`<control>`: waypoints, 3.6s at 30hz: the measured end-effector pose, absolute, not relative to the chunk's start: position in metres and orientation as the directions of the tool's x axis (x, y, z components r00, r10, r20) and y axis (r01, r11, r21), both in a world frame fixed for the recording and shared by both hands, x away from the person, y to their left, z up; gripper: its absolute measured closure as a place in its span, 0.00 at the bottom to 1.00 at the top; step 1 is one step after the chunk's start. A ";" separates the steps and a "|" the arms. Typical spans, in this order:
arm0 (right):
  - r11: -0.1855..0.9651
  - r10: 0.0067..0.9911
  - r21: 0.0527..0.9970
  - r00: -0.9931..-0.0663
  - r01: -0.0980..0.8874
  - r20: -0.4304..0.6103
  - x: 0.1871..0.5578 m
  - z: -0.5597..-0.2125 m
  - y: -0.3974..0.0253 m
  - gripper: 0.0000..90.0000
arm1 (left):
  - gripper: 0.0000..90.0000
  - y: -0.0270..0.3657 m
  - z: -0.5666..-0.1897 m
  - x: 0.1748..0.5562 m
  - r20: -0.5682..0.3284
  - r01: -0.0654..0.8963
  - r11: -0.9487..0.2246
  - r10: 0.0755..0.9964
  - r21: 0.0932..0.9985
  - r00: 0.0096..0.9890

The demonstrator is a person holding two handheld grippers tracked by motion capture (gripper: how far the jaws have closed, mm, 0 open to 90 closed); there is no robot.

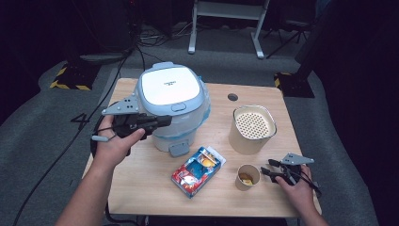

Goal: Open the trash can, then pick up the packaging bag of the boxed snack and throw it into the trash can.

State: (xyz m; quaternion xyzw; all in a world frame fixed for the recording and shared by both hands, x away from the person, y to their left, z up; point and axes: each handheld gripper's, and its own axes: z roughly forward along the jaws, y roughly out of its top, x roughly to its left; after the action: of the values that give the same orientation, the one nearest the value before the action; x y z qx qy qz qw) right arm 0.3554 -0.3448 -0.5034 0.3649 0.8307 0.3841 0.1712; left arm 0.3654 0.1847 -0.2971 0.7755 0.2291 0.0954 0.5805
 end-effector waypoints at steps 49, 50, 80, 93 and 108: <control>0.438 0.739 0.763 -0.674 0.475 -0.004 0.355 -0.503 -0.345 0.51 | 1.00 0.152 -0.295 0.395 -0.073 0.290 -0.274 0.599 0.917 0.797; 0.438 0.739 0.763 -0.674 0.475 -0.005 0.355 -0.503 -0.345 0.51 | 1.00 0.153 -0.295 0.395 -0.075 0.291 -0.273 0.599 0.917 0.798; 0.439 0.738 0.763 -0.675 0.475 -0.004 0.355 -0.503 -0.345 0.51 | 0.47 0.148 -0.315 0.349 -0.083 0.208 -0.223 0.466 0.952 0.881; 0.438 0.739 0.763 -0.674 0.475 -0.005 0.355 -0.503 -0.345 0.51 | 0.49 0.132 -0.374 0.341 -0.108 0.272 -0.280 0.487 0.921 0.867; 0.438 0.739 0.763 -0.674 0.475 -0.005 0.355 -0.503 -0.345 0.51 | 0.51 0.122 -0.441 0.355 -0.154 0.382 -0.332 0.547 0.862 0.823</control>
State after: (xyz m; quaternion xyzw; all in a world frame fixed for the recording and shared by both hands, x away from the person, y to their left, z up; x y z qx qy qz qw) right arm 0.3554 -0.3447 -0.5034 0.3654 0.8305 0.3838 0.1718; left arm 0.3548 0.1223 -0.4413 0.8120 0.2862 0.0821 0.5020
